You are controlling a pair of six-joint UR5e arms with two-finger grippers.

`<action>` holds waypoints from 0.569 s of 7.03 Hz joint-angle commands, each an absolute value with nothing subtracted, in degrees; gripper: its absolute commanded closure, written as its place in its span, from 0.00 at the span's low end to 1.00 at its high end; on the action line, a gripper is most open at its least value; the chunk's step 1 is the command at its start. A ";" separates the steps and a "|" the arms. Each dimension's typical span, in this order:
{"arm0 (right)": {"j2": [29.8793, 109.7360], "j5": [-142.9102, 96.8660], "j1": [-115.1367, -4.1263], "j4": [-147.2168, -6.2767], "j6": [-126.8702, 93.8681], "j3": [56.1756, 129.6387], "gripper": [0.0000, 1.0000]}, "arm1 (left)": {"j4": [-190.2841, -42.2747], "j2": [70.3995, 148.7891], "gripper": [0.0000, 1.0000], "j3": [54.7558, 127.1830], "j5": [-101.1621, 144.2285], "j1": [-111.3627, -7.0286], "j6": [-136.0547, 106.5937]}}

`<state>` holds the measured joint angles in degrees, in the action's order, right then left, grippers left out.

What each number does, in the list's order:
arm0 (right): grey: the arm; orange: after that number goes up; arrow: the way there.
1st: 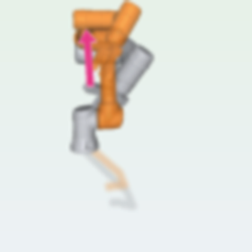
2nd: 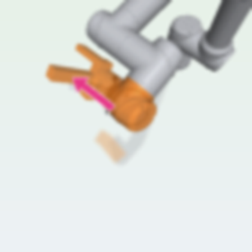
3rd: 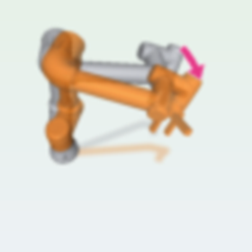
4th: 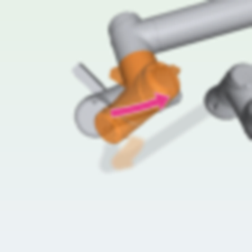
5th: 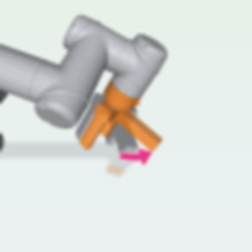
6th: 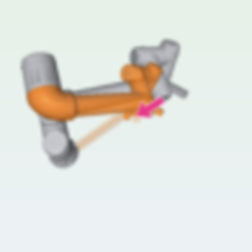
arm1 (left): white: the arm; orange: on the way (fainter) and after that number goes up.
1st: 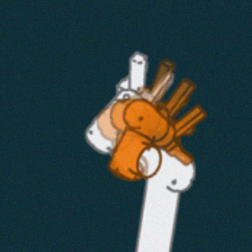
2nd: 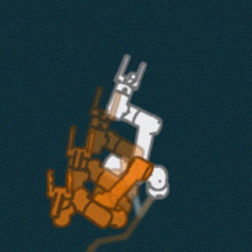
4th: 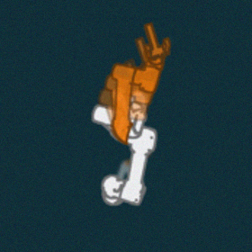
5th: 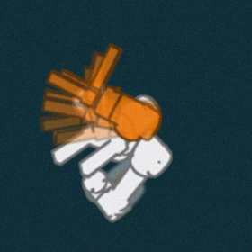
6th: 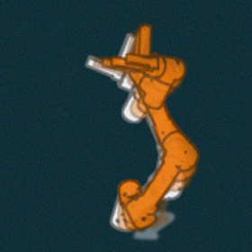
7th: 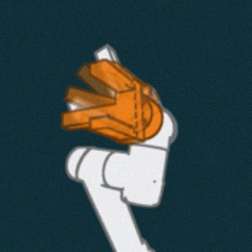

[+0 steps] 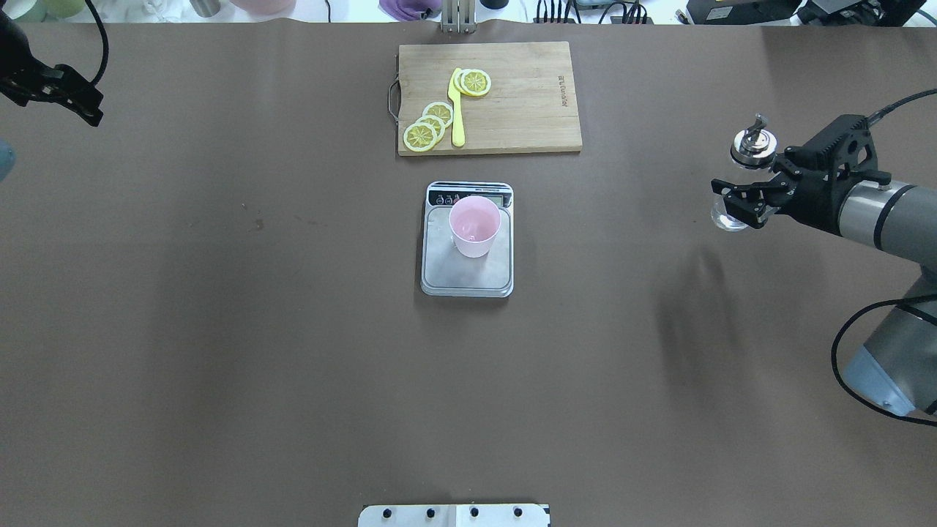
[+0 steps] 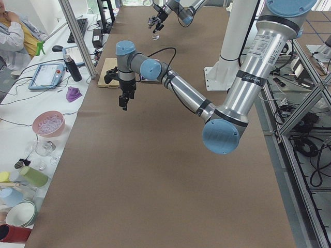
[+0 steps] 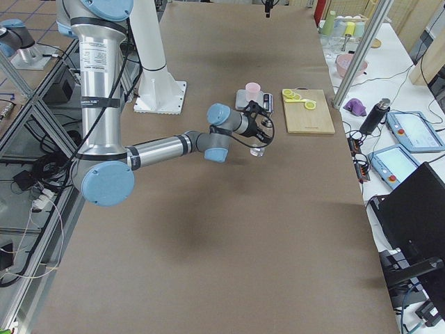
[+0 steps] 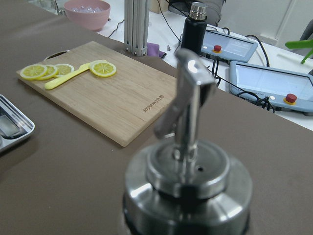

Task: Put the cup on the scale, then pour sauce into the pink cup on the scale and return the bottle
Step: 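Carry the dispenser back with the right gripper and lower it to the table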

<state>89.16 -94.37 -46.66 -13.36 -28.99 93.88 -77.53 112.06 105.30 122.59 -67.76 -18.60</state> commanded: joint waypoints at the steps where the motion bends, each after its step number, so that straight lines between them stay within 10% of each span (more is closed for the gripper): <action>1: 87.01 -95.35 -46.67 -6.77 -29.80 90.53 1.00 | -77.52 112.15 0.02 105.47 122.52 -67.76 -18.63; 4: 83.77 -95.98 -45.36 6.11 -31.11 81.17 1.00 | -77.52 112.06 0.03 105.38 122.52 -67.85 -18.55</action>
<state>85.36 -95.84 -45.90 1.24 -30.76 85.76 -77.52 112.13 105.45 122.52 -67.84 -18.62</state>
